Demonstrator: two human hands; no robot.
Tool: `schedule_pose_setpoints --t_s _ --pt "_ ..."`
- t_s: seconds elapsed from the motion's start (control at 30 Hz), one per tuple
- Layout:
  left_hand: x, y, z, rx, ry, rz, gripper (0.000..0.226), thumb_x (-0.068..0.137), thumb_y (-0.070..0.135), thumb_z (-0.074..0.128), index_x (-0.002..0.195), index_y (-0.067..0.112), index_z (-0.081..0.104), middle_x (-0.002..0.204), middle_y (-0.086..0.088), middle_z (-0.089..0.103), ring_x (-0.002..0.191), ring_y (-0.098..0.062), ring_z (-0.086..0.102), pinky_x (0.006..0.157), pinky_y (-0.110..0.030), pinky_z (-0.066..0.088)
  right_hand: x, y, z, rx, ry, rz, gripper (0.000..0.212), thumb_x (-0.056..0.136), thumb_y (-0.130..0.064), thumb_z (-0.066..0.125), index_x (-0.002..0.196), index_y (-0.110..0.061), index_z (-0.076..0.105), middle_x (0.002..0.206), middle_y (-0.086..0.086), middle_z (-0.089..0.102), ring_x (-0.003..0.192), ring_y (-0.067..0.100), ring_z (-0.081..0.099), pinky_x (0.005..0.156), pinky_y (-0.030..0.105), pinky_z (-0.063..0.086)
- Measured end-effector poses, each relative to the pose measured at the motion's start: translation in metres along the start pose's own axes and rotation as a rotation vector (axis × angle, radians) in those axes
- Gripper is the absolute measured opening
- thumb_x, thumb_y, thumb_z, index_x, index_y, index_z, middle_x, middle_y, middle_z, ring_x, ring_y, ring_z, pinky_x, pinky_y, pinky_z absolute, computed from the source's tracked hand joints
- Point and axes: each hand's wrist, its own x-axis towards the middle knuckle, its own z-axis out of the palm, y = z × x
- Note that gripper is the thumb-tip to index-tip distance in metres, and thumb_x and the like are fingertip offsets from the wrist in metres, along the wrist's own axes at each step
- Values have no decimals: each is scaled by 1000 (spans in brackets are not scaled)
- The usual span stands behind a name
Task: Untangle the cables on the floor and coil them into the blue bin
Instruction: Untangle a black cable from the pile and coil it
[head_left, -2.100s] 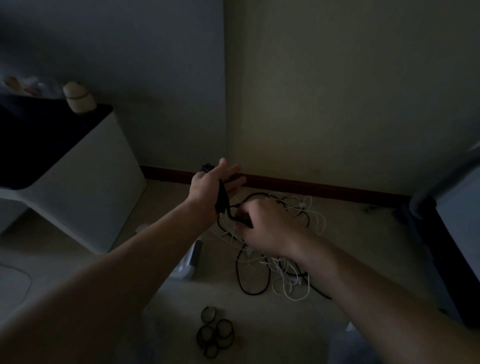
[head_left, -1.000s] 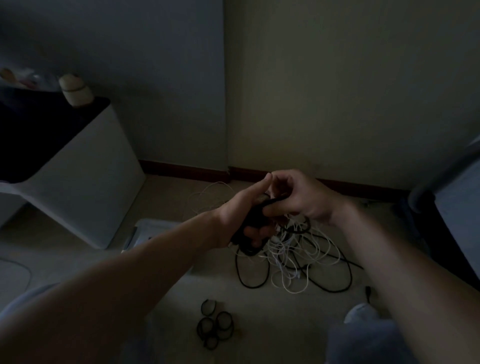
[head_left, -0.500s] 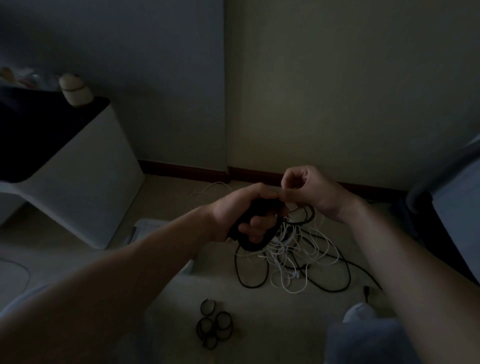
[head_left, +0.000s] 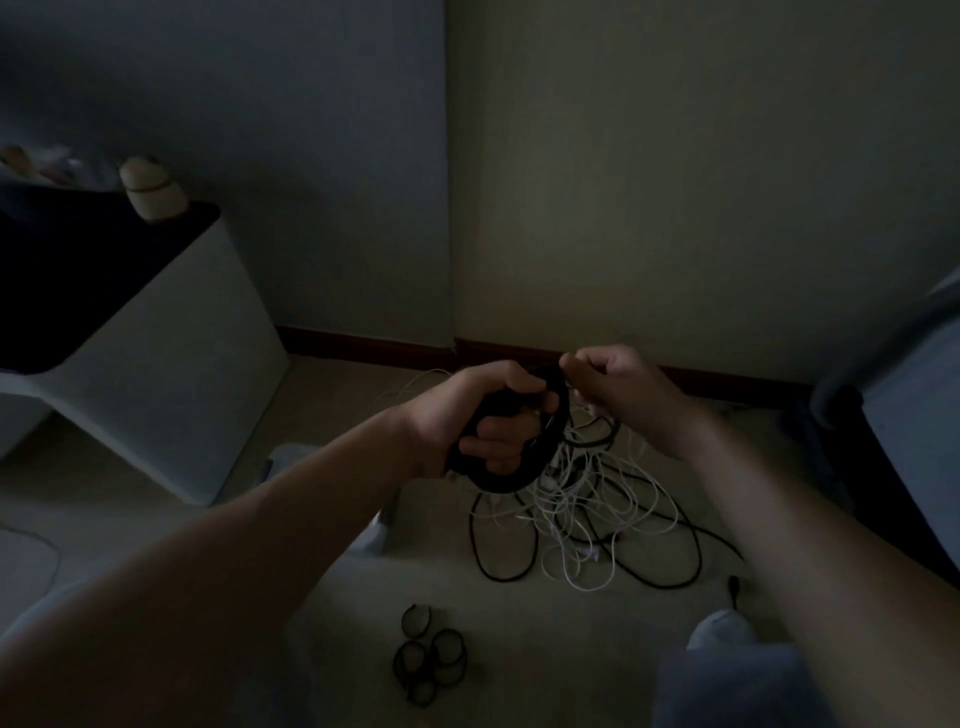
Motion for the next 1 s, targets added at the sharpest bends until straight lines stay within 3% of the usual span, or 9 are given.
schedule_pose_setpoints --t_s 0.2,0.33,0.47,0.6,0.67,0.73,0.83,0.93,1.0 --pt "-2 5 -5 -186 14 140 21 89 26 34 88 11 49 39 9 35 26 -4 30 39 -20 35 -2 6 12 331 -37 39 26 94 -34 59 80 -13 54 57 3 49 50 17 44 54 31 32" --pt "-4 11 -9 -342 69 302 19 86 25 35 86 11 48 41 8 38 28 -3 33 43 -21 32 -4 15 22 273 -29 156 34 99 -41 46 81 -12 49 54 2 44 44 15 43 53 27 37" --pt "-5 12 -13 -437 228 394 15 85 25 40 85 13 49 51 6 42 37 -6 38 53 -23 32 -5 15 37 236 38 203 23 107 -25 40 90 -13 47 60 3 48 43 14 40 44 25 36" --pt "-9 18 -11 -416 377 473 20 93 29 39 84 14 50 69 1 49 58 -13 49 57 -22 45 -8 10 45 320 -47 245 9 107 -17 39 106 -15 48 61 -1 49 52 22 48 68 43 45" --pt "-12 23 -13 -412 428 525 22 96 29 37 85 14 48 76 -1 58 68 -16 54 59 -21 50 -12 8 50 284 -96 238 17 108 -22 37 114 -17 52 65 3 51 53 21 48 64 41 43" --pt "-14 27 -16 -455 498 569 22 98 28 39 87 14 51 92 -5 72 80 -17 69 68 -25 54 -14 4 57 194 -94 179 26 108 -25 37 127 -30 55 70 6 57 51 17 46 53 31 39" --pt "-15 32 -23 -482 555 605 21 100 27 42 88 14 52 112 -13 73 100 -21 73 83 -32 55 -15 1 65 8 -158 119 41 108 -28 38 142 -49 37 75 5 62 50 14 48 55 36 49" --pt "-14 33 -29 -477 565 610 22 102 30 41 88 15 49 119 -14 71 108 -26 70 97 -37 50 -17 -2 69 -161 -231 143 55 105 -31 41 154 -43 19 86 16 62 53 12 50 58 34 56" --pt "-12 33 -32 -460 567 608 23 103 33 40 89 16 48 120 -13 71 110 -26 69 98 -37 48 -20 -4 73 -285 -262 136 63 104 -29 42 158 -35 8 88 22 57 57 15 48 54 28 48"
